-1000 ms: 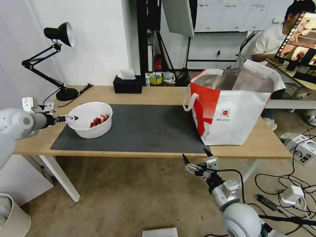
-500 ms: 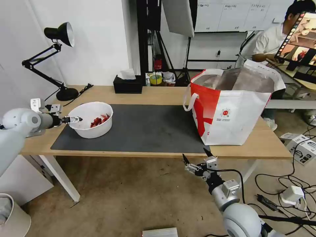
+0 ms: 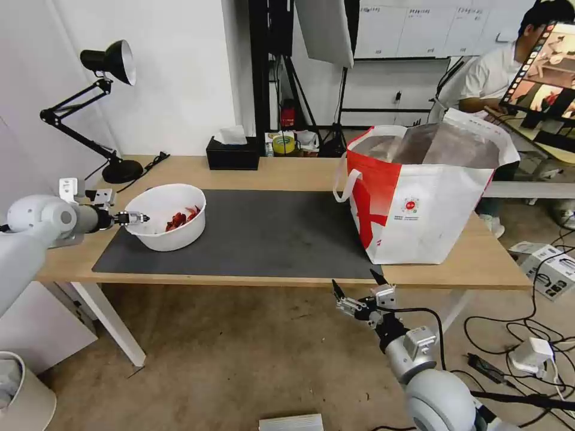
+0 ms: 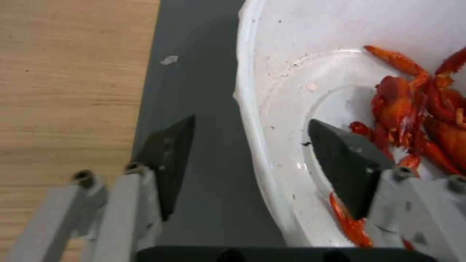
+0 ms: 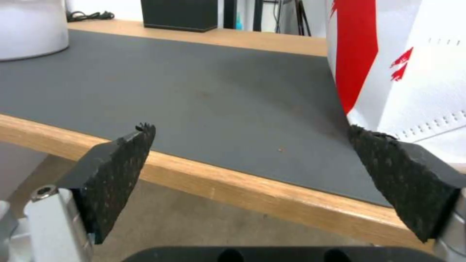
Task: Pick up the trash from the table and place it into the takeout bag.
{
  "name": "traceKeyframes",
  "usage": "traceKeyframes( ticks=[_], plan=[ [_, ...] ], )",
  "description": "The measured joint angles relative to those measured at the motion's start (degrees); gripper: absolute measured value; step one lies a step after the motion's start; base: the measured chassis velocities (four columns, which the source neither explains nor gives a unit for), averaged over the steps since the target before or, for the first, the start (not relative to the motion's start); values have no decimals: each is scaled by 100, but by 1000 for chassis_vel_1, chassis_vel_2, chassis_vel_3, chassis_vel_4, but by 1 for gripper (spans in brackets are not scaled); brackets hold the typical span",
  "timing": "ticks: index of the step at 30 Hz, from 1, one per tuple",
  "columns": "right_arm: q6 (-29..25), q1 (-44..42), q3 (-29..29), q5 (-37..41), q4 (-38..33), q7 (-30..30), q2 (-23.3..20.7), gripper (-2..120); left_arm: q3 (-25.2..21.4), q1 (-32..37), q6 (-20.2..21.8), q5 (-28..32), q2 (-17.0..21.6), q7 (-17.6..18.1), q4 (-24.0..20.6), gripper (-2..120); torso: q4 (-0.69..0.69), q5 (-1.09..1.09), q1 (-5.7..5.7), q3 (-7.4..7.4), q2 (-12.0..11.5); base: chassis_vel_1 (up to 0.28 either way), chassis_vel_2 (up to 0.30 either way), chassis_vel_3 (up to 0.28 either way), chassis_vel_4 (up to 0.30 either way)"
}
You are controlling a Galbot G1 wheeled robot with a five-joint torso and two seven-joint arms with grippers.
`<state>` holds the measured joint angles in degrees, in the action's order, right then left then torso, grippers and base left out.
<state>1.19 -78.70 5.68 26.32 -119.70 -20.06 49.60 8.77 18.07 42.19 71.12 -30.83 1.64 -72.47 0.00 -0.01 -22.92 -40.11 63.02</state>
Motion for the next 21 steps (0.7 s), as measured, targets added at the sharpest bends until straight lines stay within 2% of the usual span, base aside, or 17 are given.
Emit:
traceKeyframes(
  ticks=[1,3,7,9,10,14,15,17,21],
  plan=[
    [0,0,0,0,0,0,0,100,0,0,0,0,0,0,0,61,0,0,0,0,0,0,0,0,0],
    [0,0,0,0,0,0,0,100,79,-43,0,3,21,1,-35,49,0,0,0,0,0,0,0,0,0],
    [0,0,0,0,0,0,0,100,159,-93,0,3,33,2,-59,39,0,0,0,0,0,0,0,0,0],
    [0,0,0,0,0,0,0,100,209,-127,0,2,34,2,-64,28,0,0,0,0,0,0,0,0,0],
    [0,0,0,0,0,0,0,100,209,-127,0,2,34,2,-64,28,0,0,0,0,0,0,0,0,0],
    [0,0,0,0,0,0,0,100,257,-174,0,3,29,3,-71,9,0,1,0,0,0,0,0,0,0],
    [0,0,0,0,0,0,0,100,257,-174,0,3,29,3,-71,9,0,1,0,0,0,0,0,0,0],
    [0,0,0,0,0,0,0,100,254,-185,-2,15,30,-3,-72,0,0,1,0,0,0,0,0,0,0],
    [0,0,0,0,0,0,0,100,182,-229,-2,42,28,-2,-26,0,0,1,0,0,0,0,0,0,0]
  ],
)
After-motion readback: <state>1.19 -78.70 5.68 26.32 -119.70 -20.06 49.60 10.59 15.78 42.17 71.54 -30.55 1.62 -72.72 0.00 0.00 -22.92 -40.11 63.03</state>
